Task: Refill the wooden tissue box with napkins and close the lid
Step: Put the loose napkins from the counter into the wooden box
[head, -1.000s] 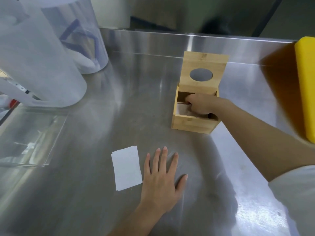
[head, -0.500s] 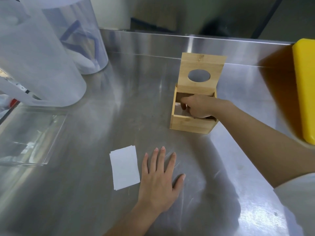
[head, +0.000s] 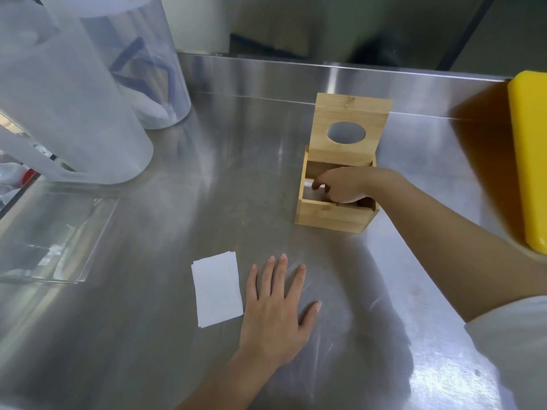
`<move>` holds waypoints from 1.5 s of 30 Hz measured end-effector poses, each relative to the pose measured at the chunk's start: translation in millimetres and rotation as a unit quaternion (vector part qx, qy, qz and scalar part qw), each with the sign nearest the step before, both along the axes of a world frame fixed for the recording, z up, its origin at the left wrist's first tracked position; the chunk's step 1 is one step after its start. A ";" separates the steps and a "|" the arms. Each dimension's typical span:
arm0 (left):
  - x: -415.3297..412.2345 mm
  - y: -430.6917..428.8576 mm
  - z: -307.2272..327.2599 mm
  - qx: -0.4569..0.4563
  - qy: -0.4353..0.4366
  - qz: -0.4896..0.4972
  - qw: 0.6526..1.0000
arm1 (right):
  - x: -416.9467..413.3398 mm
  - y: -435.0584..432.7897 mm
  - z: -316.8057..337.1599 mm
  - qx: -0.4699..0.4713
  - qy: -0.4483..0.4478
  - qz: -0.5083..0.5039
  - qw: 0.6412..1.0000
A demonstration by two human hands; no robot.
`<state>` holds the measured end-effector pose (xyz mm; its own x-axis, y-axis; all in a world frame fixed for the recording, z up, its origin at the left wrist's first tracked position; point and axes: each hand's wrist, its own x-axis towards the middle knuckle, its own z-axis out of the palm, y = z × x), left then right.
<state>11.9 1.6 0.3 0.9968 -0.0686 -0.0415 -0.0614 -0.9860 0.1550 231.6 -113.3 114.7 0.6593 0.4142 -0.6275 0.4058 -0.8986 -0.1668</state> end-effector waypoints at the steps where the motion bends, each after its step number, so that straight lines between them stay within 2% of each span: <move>1: 0.2 0.0 0.1 -0.001 -0.002 0.001 1.000 | -0.6 0.8 4.2 0.006 -0.016 0.007 1.000; 3: 0.3 0.1 0.0 -0.001 -0.004 0.001 1.000 | -2.3 2.8 14.5 0.048 -0.058 0.016 0.997; 5: 0.1 0.1 -0.4 0.000 -0.004 0.002 1.000 | -5.7 5.9 26.4 0.130 -0.082 -0.004 0.988; 9: 0.6 -0.7 -0.8 0.000 -0.007 0.005 1.000 | -23.4 21.3 47.3 0.289 -0.121 -0.017 0.949; 15: 0.4 -1.1 -1.5 -0.001 -0.016 0.006 1.000 | -45.8 40.4 43.2 0.375 -0.139 0.012 0.917; 25: -6.6 0.2 -1.5 -0.011 -0.043 -0.005 0.999 | -77.1 45.9 5.6 0.337 -0.106 0.058 0.934; 29: -28.8 11.6 9.7 -0.073 -0.103 -0.028 0.992 | -93.7 60.1 -10.9 0.328 -0.082 0.088 0.937; 32: -54.6 27.4 0.4 -0.087 -0.126 -0.052 0.987 | -103.3 75.0 -26.7 0.315 -0.051 0.103 0.942; 37: -70.8 29.2 -15.3 -0.047 -0.100 -0.096 0.989 | -105.1 81.9 -50.9 0.278 -0.040 0.086 0.956; 45: -69.7 28.5 -7.6 -0.060 -0.085 -0.075 0.992 | -112.4 113.6 -73.2 0.212 -0.041 0.082 0.973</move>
